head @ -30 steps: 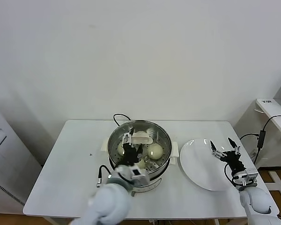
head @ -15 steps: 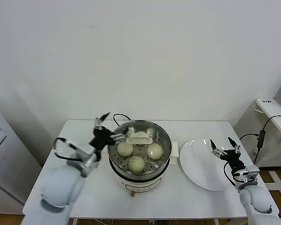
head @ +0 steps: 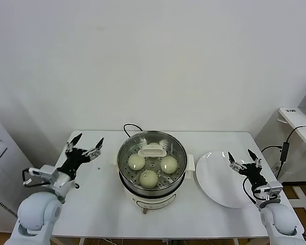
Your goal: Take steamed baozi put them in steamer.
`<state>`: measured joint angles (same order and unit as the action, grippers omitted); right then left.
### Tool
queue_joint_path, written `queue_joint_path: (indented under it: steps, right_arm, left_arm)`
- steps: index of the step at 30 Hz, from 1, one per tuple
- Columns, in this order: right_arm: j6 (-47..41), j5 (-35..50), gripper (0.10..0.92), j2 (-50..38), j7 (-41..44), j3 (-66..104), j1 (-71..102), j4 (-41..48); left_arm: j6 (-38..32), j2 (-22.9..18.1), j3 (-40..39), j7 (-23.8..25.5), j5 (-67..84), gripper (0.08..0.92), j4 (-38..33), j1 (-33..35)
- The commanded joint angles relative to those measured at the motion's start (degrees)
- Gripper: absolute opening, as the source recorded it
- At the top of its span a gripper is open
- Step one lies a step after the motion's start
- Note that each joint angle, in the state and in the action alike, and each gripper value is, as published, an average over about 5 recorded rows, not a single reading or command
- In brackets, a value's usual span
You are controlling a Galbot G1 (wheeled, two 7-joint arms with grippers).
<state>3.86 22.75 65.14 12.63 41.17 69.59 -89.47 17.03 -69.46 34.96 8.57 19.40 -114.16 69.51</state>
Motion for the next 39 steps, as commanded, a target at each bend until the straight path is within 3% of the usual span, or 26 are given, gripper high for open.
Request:
queue_joint_path:
  steps: [1, 10, 39]
  right_arm:
    - [-1.0, 0.6, 0.823, 1.3, 0.3, 0.9, 2.6, -2.2]
    - [-1.3, 0.3, 0.823, 2.3, 1.4, 2.0, 5.8, -3.1]
    - [-1.3, -1.1, 0.823, 3.3, 2.0, 3.2, 6.9, -2.0]
  left_arm:
    - [-7.6, 0.5, 3.7, -4.9, 1.7, 0.823, 11.0, 4.3]
    - [-8.3, 0.5, 1.4, -6.6, -0.3, 0.823, 13.8, 4.7]
    - [-5.6, -0.8, -0.6, -7.7, 0.0, 0.823, 12.5, 4.4]
